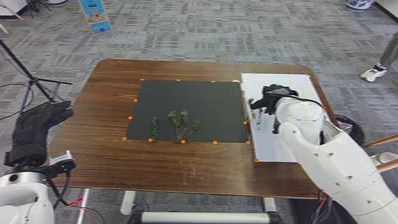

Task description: Arrange flowers

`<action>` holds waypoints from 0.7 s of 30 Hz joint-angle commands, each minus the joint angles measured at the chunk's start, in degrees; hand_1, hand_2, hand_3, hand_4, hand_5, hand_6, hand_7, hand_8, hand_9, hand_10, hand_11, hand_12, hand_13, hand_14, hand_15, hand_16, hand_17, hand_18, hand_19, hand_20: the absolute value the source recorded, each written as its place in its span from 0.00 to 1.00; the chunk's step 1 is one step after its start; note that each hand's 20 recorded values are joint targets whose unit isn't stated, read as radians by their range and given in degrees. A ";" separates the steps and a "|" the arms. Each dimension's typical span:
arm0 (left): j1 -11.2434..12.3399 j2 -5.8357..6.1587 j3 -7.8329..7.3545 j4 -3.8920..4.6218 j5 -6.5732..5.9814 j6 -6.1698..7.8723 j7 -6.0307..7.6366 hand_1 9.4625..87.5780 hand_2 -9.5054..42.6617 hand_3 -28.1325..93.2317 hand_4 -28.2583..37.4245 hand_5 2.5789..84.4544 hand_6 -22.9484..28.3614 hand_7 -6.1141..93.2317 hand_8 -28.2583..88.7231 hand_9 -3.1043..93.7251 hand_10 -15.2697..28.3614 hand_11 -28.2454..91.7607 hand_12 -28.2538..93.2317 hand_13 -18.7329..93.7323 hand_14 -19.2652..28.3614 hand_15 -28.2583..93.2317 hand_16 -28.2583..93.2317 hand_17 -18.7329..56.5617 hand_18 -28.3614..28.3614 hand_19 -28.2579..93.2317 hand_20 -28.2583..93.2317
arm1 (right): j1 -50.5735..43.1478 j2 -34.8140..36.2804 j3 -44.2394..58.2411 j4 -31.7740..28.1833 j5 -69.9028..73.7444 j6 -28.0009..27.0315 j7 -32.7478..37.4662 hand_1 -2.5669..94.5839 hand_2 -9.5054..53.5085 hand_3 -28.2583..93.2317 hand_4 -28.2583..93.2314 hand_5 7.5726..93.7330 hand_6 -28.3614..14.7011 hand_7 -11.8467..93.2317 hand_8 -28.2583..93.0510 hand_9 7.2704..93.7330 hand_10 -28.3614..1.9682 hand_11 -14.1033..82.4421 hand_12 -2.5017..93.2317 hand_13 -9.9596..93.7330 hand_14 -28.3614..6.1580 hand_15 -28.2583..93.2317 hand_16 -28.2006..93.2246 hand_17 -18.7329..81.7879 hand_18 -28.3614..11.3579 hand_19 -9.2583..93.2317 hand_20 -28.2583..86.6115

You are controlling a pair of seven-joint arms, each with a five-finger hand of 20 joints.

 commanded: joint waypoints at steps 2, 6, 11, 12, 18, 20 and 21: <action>0.97 -1.14 -0.39 -1.06 0.48 -0.68 -0.31 0.16 0.62 0.79 0.00 0.62 0.51 0.24 0.17 0.59 0.66 0.43 0.35 0.55 0.71 0.36 0.22 0.37 0.64 0.30 0.37 | -0.73 -3.14 -2.43 1.72 -2.91 -2.94 0.90 0.28 0.18 0.69 0.16 0.96 0.63 0.33 0.21 1.00 0.55 0.56 0.26 1.00 0.64 0.71 0.52 0.79 0.14 1.00 0.76; 1.06 -1.37 -0.49 -1.19 0.51 -0.72 -0.42 0.16 0.62 0.79 0.00 0.62 0.51 0.24 0.17 0.59 0.66 0.43 0.36 0.55 0.72 0.36 0.22 0.37 0.64 0.30 0.37 | -1.02 -4.10 -1.64 2.21 -0.48 -5.51 2.51 0.32 0.18 0.70 0.16 0.96 0.64 0.33 0.21 1.00 0.55 0.56 0.25 1.00 0.65 0.71 0.51 0.79 0.15 1.00 0.76; 1.50 -1.68 -0.76 -1.52 0.45 -0.42 -0.43 0.16 0.62 0.79 0.00 0.61 0.51 0.23 0.17 0.59 0.66 0.43 0.36 0.55 0.71 0.36 0.22 0.37 0.64 0.30 0.37 | -1.29 -5.40 0.94 2.53 6.02 -8.90 6.28 0.40 0.17 0.72 0.18 0.93 0.62 0.31 0.21 1.00 0.56 0.52 0.27 1.00 0.66 0.69 0.53 0.79 0.18 1.00 0.75; 1.25 -1.66 -0.60 -1.46 0.41 -0.33 -0.56 0.16 0.62 0.79 0.00 0.61 0.51 0.23 0.17 0.59 0.66 0.43 0.36 0.55 0.71 0.36 0.22 0.37 0.64 0.30 0.37 | -1.30 -5.57 1.55 2.57 6.98 -9.69 6.99 0.42 0.16 0.72 0.18 0.92 0.62 0.30 0.21 1.00 0.56 0.51 0.28 1.00 0.66 0.68 0.54 0.79 0.18 1.00 0.75; 1.42 -1.79 -0.69 -1.61 0.48 -0.53 -0.81 0.16 0.61 0.79 0.00 0.61 0.51 0.23 0.17 0.59 0.66 0.43 0.35 0.55 0.72 0.36 0.22 0.37 0.64 0.30 0.37 | -2.27 -3.91 0.75 1.41 3.10 -7.00 4.82 0.54 0.09 0.70 0.20 0.92 0.62 0.28 0.43 1.00 0.57 0.53 0.28 1.00 0.68 0.69 0.54 0.80 0.21 1.00 0.75; 1.47 -1.79 -0.70 -1.61 0.47 -0.46 -0.95 0.16 0.61 0.79 0.00 0.61 0.51 0.23 0.17 0.59 0.66 0.43 0.35 0.55 0.72 0.36 0.22 0.37 0.64 0.30 0.37 | -2.36 -3.32 -0.02 1.20 1.36 -4.22 3.58 0.55 0.07 0.70 0.21 0.92 0.63 0.29 0.45 1.00 0.59 0.56 0.28 1.00 0.69 0.71 0.54 0.80 0.21 1.00 0.77; 1.52 -1.82 -0.70 -1.65 0.40 -0.38 -0.93 0.16 0.61 0.79 0.00 0.61 0.51 0.23 0.17 0.59 0.66 0.43 0.35 0.55 0.72 0.36 0.22 0.37 0.64 0.30 0.37 | -2.85 -3.02 0.27 0.64 -0.30 -3.47 2.39 0.55 0.07 0.70 0.21 0.92 0.64 0.29 0.46 1.00 0.60 0.57 0.28 1.00 0.69 0.72 0.54 0.81 0.22 1.00 0.77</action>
